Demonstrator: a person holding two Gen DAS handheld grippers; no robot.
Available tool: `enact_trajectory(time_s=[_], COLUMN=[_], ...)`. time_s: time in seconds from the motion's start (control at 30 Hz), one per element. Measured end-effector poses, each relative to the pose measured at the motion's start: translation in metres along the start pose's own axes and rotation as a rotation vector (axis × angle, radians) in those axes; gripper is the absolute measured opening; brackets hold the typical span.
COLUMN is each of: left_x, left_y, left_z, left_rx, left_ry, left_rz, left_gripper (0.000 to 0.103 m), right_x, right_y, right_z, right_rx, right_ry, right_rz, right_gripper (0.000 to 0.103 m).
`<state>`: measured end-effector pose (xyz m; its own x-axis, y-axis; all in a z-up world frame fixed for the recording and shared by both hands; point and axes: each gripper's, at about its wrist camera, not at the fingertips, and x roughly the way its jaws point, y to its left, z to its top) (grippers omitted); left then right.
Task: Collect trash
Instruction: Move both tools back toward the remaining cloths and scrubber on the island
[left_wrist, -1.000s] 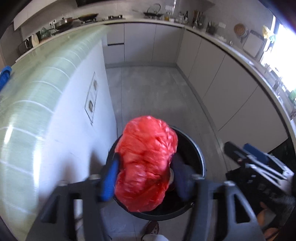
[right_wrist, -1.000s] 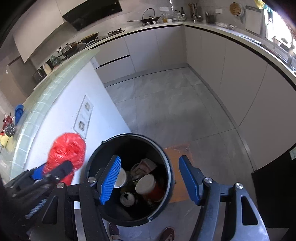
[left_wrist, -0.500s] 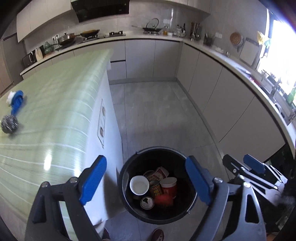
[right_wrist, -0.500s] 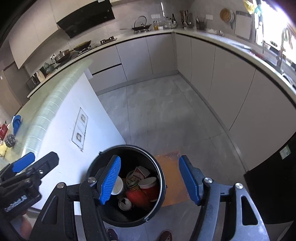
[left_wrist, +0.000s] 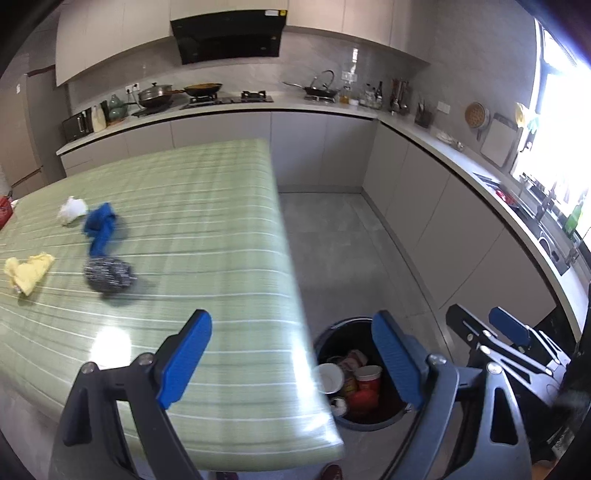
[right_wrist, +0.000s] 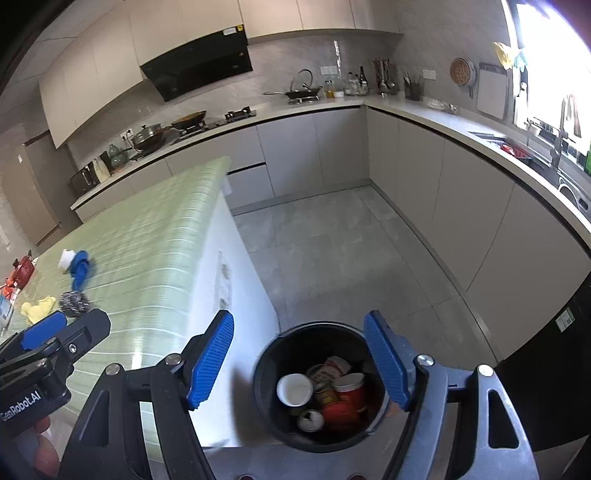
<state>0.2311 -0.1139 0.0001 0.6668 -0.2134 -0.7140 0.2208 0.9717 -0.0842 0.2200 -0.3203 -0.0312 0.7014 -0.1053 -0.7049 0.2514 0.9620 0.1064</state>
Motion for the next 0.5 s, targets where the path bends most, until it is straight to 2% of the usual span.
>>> enact_trajectory(time_s=[0.3, 0.5], left_x=[-0.013, -0.017], left_y=[0.095, 0.145], left_z=[0.0, -0.004], left_rx=[-0.014, -0.022], left_ry=[-0.011, 0.005], left_rz=[-0.003, 0.025], left_gripper=[0.09, 0.09], right_x=[-0.016, -0.015], right_y=[0.111, 0.166], right_z=[-0.012, -0.031], right_rx=[-0.027, -0.022], right_ry=[-0.04, -0.029], right_rz=[0.039, 0.072], right_gripper=[0.078, 0.078])
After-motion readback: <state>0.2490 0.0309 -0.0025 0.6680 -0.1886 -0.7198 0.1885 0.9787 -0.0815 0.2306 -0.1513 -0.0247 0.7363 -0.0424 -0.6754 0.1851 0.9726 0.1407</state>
